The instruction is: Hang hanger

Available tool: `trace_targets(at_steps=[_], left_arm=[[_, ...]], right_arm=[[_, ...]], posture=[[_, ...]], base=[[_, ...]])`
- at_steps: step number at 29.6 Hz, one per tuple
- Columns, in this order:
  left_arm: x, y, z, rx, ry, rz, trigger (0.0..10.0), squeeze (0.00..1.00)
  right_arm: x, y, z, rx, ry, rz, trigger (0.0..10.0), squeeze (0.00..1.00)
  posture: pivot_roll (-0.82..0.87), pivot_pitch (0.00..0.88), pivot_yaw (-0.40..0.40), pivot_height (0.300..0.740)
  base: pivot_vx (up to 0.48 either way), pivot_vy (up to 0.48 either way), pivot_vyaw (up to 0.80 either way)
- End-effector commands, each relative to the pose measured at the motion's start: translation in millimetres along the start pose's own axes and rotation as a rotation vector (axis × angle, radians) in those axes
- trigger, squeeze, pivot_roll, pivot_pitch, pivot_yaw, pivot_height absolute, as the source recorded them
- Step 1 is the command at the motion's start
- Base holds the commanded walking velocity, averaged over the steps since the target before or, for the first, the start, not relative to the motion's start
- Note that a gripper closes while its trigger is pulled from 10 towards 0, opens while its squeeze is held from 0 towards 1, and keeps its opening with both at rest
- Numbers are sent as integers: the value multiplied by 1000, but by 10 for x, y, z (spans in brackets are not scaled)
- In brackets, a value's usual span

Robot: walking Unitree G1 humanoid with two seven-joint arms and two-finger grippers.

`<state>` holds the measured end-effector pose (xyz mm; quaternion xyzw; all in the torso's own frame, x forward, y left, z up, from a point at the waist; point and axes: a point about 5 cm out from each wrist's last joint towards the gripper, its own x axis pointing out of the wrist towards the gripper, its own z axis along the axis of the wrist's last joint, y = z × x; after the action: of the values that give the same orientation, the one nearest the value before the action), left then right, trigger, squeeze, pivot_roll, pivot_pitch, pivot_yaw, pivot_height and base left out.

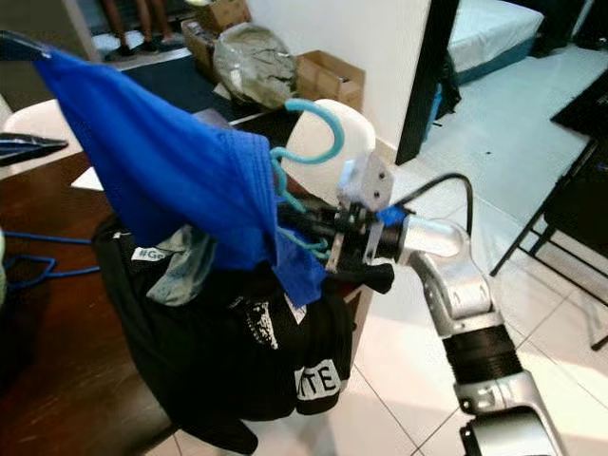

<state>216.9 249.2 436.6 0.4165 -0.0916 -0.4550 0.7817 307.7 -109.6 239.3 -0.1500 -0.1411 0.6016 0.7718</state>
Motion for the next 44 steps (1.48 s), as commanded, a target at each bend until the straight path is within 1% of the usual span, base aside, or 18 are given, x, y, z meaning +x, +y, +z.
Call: trace_targets(at_steps=[1,3,5,9,12,18,19,21,22,28,36,39,41,42,44], left_arm=[[26,-16,-15,-1,22,-70,10000,0],[125,-62,-129,-13,58,-178,10000,0],[192,-78,-224,-15,88,-229,10000,0],[249,-98,-307,-15,123,-277,10000,0],[304,-158,-433,14,214,-340,10000,0],[338,-162,-491,27,238,-362,10000,0],[343,-164,-506,27,241,-367,4353,0],[344,-165,-513,25,241,-369,4353,0],[332,-174,-526,15,244,-377,0,0],[305,-151,-529,7,234,-373,0,0],[308,-150,-537,7,230,-377,0,0],[335,-198,-560,-3,218,-398,0,0],[335,-198,-560,-3,218,-398,0,0],[366,-250,-570,-18,200,-417,0,0],[381,-275,-573,-28,190,-424,0,0]], right_arm=[[41,68,46,-4,-31,47,10000,0],[97,119,49,-5,-31,76,10000,0],[137,159,50,-5,-30,96,10000,0],[173,206,41,-11,-19,121,10000,0],[198,244,21,-24,3,138,10000,0],[215,264,16,-25,6,142,10000,0],[219,268,16,-25,6,142,10000,0],[222,270,17,-25,6,141,10000,0],[224,269,17,-25,6,141,10000,0],[234,275,13,-21,9,142,10000,0],[251,288,17,-20,8,147,10000,0],[258,294,26,-22,6,147,10000,0],[258,294,26,-22,6,147,10000,0],[255,281,37,-25,4,142,10000,0],[254,274,42,-27,3,139,10000,0]], posture=[[122,49,16,740],[117,47,25,740],[110,47,30,740],[108,48,32,740],[101,50,37,740],[101,53,37,740],[101,54,38,740],[101,54,38,740],[101,54,38,740],[102,58,33,740],[102,59,32,740],[102,59,32,740],[102,59,32,740],[96,61,27,740],[96,61,25,740]], base=[[0,0,0],[0,0,0],[0,0,0],[0,0,0],[0,0,0],[0,0,0],[0,0,0],[0,0,0],[0,0,0],[0,0,0],[0,0,0],[0,0,0],[0,0,0],[0,0,0],[0,0,0]])
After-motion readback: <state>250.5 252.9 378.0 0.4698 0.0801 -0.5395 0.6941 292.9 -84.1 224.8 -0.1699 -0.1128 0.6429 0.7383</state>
